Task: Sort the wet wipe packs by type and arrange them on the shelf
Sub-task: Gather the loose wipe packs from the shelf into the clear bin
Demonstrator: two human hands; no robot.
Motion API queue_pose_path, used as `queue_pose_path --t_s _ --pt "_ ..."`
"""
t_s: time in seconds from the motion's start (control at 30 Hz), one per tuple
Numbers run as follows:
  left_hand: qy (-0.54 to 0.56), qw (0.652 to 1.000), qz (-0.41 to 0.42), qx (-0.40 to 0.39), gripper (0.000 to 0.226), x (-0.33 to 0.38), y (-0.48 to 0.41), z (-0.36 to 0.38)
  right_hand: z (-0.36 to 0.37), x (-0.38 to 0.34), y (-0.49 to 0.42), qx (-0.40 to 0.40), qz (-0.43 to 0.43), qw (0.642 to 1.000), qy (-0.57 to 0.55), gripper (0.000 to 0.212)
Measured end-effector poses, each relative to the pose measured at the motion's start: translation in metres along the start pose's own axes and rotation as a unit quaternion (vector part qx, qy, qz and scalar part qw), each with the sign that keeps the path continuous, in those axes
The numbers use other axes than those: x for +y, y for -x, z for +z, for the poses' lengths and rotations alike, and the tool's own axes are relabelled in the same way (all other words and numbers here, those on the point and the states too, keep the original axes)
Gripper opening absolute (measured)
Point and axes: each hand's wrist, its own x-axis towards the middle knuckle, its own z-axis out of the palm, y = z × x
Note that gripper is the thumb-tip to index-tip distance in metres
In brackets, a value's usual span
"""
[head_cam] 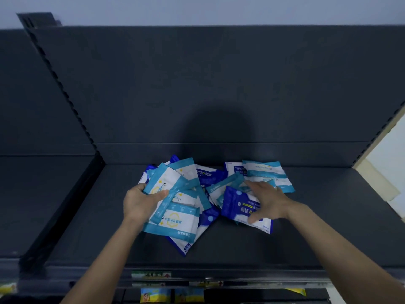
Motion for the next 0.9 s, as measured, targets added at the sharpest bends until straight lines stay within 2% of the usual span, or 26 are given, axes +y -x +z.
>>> queue_pose_path --t_s 0.03,0.07,0.13,0.23,0.3,0.37,0.47,0.53,0.6,0.73,0.9 --pt "0.006 1.0 -0.002 0.001 0.028 -0.001 0.001 0.0 0.0 -0.002 0.001 0.007 0.008 1.0 0.018 0.114" --pt "0.012 1.0 -0.004 0.002 0.027 -0.003 0.002 0.001 -0.002 -0.005 0.001 0.018 0.011 0.999 0.042 0.106" --pt "0.02 1.0 -0.004 0.004 0.025 -0.004 0.002 0.002 -0.006 -0.013 0.002 0.041 -0.003 0.996 0.082 0.077" --pt "0.023 1.0 0.0 0.0 0.023 -0.003 0.002 0.002 -0.012 -0.023 0.001 0.088 -0.075 0.988 0.101 0.05" --pt "0.024 1.0 0.001 -0.001 0.024 -0.003 0.001 0.002 -0.013 -0.028 -0.005 0.11 -0.122 0.981 0.1 0.044" --pt "0.027 1.0 -0.001 -0.002 0.024 -0.005 0.001 0.002 -0.014 -0.032 -0.014 0.095 -0.157 0.978 0.101 0.056" --pt "0.038 0.999 -0.006 -0.005 0.023 -0.007 0.0 0.002 -0.023 -0.038 -0.026 0.008 -0.126 0.979 0.159 0.106" --pt "0.046 0.999 -0.009 -0.007 0.023 -0.008 0.001 0.001 -0.031 -0.044 -0.032 -0.037 -0.105 0.972 0.205 0.121" --pt "0.058 0.998 -0.012 -0.007 0.023 -0.009 0.002 0.001 -0.032 -0.049 -0.036 -0.054 -0.099 0.966 0.234 0.12" --pt "0.081 0.997 -0.016 -0.012 0.023 -0.012 0.004 -0.001 -0.031 -0.049 -0.035 -0.027 -0.11 0.957 0.266 0.096" --pt "0.086 0.996 -0.014 -0.007 0.023 -0.013 0.005 0.0 -0.028 -0.038 -0.03 -0.013 -0.16 0.955 0.251 0.09"
